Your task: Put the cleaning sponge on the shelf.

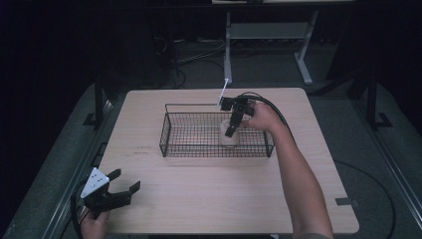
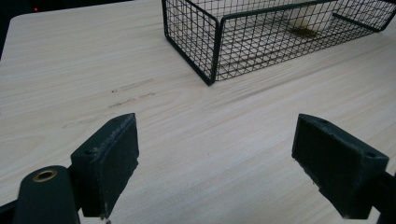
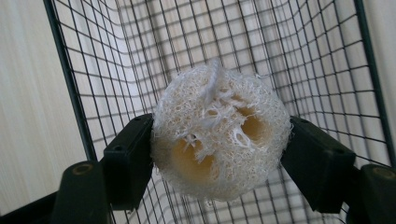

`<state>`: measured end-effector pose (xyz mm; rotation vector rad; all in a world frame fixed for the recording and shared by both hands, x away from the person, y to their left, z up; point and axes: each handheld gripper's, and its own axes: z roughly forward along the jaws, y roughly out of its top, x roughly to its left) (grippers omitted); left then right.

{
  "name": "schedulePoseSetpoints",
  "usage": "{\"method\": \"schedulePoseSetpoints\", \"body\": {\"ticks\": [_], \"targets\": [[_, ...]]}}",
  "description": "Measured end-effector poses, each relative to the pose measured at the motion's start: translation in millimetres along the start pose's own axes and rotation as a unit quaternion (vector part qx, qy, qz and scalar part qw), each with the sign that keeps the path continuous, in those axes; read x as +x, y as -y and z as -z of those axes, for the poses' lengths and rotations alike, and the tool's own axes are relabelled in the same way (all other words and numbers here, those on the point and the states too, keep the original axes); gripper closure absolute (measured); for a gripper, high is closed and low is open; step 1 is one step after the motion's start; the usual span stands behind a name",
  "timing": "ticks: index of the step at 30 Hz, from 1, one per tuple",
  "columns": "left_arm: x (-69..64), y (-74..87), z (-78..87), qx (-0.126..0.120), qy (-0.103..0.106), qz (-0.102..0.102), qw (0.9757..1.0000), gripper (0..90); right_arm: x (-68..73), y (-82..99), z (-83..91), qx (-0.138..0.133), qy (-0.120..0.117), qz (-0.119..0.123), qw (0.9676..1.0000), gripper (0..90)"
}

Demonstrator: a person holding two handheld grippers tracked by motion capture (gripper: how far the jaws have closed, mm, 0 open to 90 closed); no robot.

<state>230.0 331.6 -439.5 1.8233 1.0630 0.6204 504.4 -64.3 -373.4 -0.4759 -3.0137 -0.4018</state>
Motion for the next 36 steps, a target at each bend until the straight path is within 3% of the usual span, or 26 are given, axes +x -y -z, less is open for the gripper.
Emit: {"method": "schedulePoseSetpoints", "body": {"ticks": [2,6,8,20,36], "targets": [[-0.1,-0.1,0.0,-0.001,0.000,-0.001,1.0000,14.0,-1.7,2.1,-3.1,-0.008,-0.009,-0.008,0.9999,28.0],[-0.5,-0.2,-0.4,0.001,0.001,-0.003,1.0000,13.9,-2.4,5.7,-11.1,0.007,0.001,-0.005,1.0000,27.9],[-0.5,-0.3,-0.3,0.001,0.002,-0.003,1.0000,13.9,-3.2,6.6,-10.8,-0.002,-0.001,-0.010,1.0000,27.9],[-0.2,-0.3,0.2,-0.001,0.000,-0.002,1.0000,14.0,-1.1,6.1,-10.7,0.009,0.006,-0.009,0.9999,22.9],[-3.4,-2.0,-5.5,0.007,0.004,-0.005,0.9999,13.9,2.4,11.1,8.4,-0.010,0.013,-0.011,0.9998,17.6]]}}
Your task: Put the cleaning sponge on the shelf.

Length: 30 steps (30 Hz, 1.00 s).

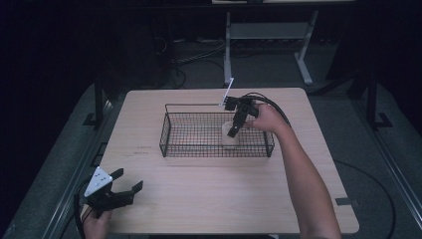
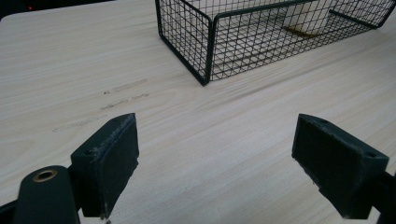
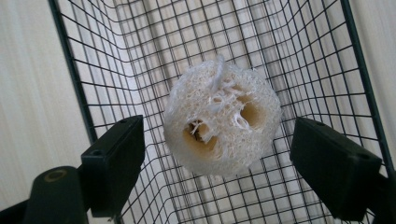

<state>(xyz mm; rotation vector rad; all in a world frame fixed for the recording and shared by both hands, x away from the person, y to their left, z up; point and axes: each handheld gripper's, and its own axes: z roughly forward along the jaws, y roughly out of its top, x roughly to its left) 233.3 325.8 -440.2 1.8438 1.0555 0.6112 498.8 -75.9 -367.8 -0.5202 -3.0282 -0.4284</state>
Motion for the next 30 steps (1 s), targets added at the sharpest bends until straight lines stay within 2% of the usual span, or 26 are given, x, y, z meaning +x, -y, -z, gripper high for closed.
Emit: {"method": "schedulePoseSetpoints", "body": {"ticks": [8,14,21,30], "targets": [[2.2,0.5,1.1,-0.002,-0.001,0.001,1.0000,13.9,2.0,1.6,6.4,-0.007,-0.002,-0.005,1.0000,14.9],[2.2,0.8,-0.1,-0.001,-0.002,0.002,1.0000,13.9,6.7,1.0,8.8,-0.005,0.001,0.002,1.0000,14.9],[2.0,0.8,0.2,-0.003,-0.002,0.002,1.0000,13.9,8.1,1.1,14.1,-0.013,0.005,-0.006,0.9999,14.9],[0.3,0.2,-0.8,0.000,0.001,-0.002,1.0000,14.0,15.1,5.4,25.6,-0.014,0.016,0.005,0.9998,14.9]]}}
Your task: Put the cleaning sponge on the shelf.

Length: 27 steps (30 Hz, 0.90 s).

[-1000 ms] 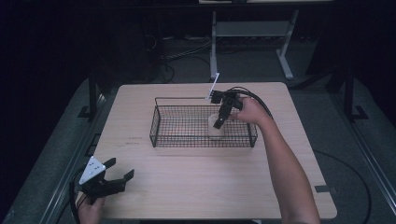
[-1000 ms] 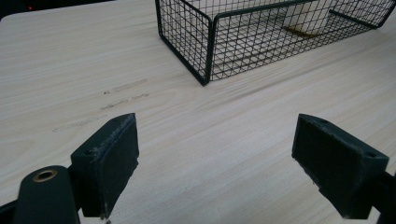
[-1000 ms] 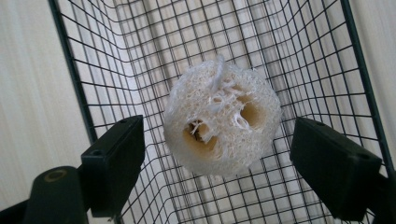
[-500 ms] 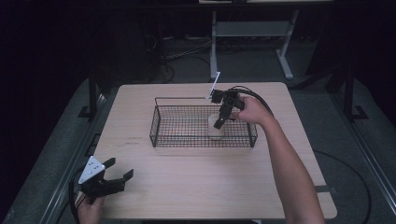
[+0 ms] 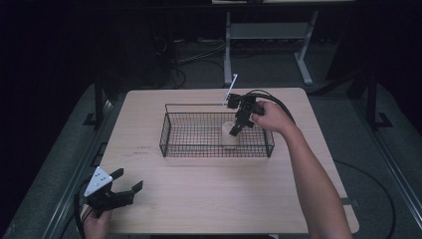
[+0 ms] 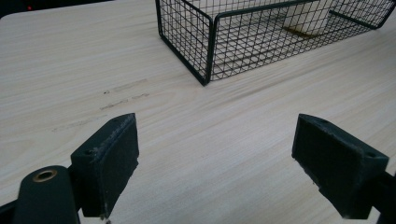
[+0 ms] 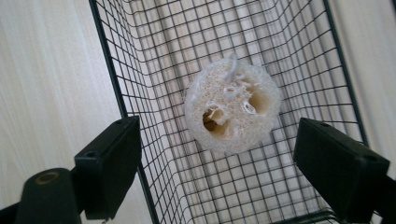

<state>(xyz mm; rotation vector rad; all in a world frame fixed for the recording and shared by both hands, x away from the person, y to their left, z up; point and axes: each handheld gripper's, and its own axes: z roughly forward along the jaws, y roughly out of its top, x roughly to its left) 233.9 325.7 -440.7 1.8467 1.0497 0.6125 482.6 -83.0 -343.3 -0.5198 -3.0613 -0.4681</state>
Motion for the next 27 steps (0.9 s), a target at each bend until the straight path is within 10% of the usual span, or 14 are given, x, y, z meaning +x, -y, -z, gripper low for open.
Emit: {"method": "schedulePoseSetpoints", "body": {"ticks": [27], "targets": [[-0.1,-0.4,0.0,0.000,0.000,-0.001,1.0000,14.0,19.3,11.1,12.8,-0.016,-0.004,0.011,0.9998,14.9]]}}
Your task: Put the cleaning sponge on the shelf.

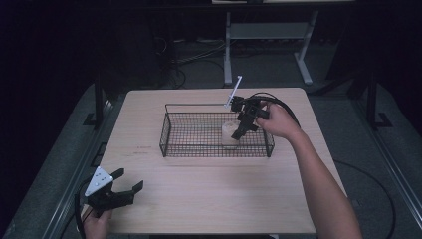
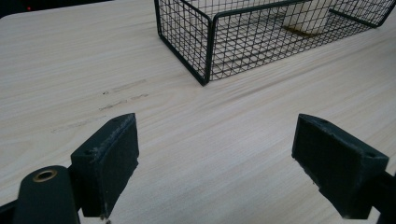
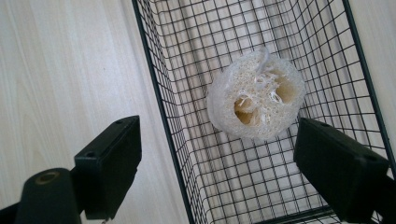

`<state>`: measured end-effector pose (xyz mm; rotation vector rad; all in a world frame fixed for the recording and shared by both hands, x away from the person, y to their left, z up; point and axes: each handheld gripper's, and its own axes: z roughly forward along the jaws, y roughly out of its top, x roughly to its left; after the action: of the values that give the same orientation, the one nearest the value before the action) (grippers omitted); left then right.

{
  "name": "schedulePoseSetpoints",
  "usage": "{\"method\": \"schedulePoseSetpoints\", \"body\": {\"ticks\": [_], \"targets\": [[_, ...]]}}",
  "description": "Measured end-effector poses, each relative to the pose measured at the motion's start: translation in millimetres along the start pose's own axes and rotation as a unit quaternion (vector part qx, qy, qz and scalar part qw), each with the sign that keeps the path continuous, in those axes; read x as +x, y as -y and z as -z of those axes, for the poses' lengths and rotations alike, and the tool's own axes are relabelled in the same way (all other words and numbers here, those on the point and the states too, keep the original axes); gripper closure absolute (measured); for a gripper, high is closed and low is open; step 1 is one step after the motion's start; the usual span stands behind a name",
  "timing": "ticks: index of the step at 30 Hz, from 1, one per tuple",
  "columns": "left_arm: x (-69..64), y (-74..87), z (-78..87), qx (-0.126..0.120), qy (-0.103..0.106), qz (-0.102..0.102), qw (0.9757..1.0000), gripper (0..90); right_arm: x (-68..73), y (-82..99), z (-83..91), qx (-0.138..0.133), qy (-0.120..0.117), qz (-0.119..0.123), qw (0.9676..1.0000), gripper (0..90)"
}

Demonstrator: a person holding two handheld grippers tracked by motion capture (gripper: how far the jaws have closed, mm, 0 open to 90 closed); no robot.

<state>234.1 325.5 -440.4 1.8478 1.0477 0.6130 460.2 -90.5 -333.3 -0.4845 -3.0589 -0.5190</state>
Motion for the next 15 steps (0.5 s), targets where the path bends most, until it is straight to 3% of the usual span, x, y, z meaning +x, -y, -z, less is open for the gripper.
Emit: {"method": "schedulePoseSetpoints", "body": {"ticks": [15], "targets": [[-0.8,-0.2,0.0,0.000,0.000,0.000,1.0000,13.9,16.3,4.7,4.1,-0.010,-0.010,0.015,0.9998,14.9]]}}
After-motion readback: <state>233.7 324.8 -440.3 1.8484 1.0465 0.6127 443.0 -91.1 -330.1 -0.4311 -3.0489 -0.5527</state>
